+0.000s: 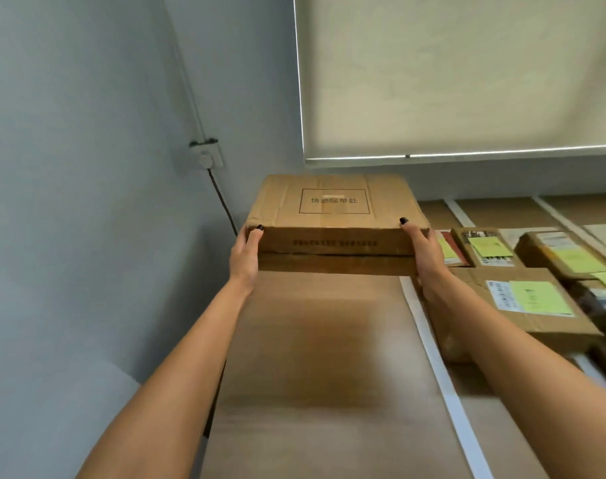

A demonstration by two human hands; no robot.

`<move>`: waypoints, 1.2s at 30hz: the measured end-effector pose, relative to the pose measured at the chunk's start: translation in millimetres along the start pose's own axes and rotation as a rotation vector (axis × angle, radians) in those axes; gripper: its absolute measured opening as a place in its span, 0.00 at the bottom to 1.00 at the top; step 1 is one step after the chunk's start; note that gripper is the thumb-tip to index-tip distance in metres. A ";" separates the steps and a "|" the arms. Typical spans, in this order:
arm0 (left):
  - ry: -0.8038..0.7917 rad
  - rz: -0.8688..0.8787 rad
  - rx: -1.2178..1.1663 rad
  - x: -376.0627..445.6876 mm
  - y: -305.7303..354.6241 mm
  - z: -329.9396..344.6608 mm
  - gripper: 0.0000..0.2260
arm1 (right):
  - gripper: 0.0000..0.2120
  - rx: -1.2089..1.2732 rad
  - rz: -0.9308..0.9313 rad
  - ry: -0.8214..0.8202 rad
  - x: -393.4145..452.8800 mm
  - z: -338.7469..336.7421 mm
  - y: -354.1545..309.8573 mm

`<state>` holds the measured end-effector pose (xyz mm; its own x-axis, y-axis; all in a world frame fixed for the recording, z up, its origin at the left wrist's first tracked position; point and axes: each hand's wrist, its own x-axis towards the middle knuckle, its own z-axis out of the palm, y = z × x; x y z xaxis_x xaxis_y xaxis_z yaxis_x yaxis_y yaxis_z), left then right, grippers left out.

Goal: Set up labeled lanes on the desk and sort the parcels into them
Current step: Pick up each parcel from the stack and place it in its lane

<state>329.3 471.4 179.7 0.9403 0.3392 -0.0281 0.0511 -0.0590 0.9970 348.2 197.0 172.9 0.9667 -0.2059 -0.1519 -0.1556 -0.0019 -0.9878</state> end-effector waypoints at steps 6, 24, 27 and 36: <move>-0.040 0.160 -0.044 -86.9 88.6 0.2 0.19 | 0.32 -0.013 -0.204 -0.038 -75.5 -62.0 -79.3; -0.115 0.215 -0.158 -329.3 148.6 106.2 0.28 | 0.35 -0.013 -0.365 -0.175 -243.9 -318.4 -141.5; -0.162 0.229 -0.132 -361.6 147.7 130.9 0.31 | 0.42 0.021 -0.322 -0.151 -249.6 -353.7 -132.2; -0.126 0.109 -0.213 -377.5 148.4 161.4 0.24 | 0.29 -0.031 -0.315 -0.091 -247.8 -403.3 -134.4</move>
<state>36.2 183.1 326.5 0.9715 0.2211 0.0850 -0.1125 0.1149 0.9870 47.6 -146.4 356.9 0.9822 -0.1027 0.1575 0.1495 -0.0817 -0.9854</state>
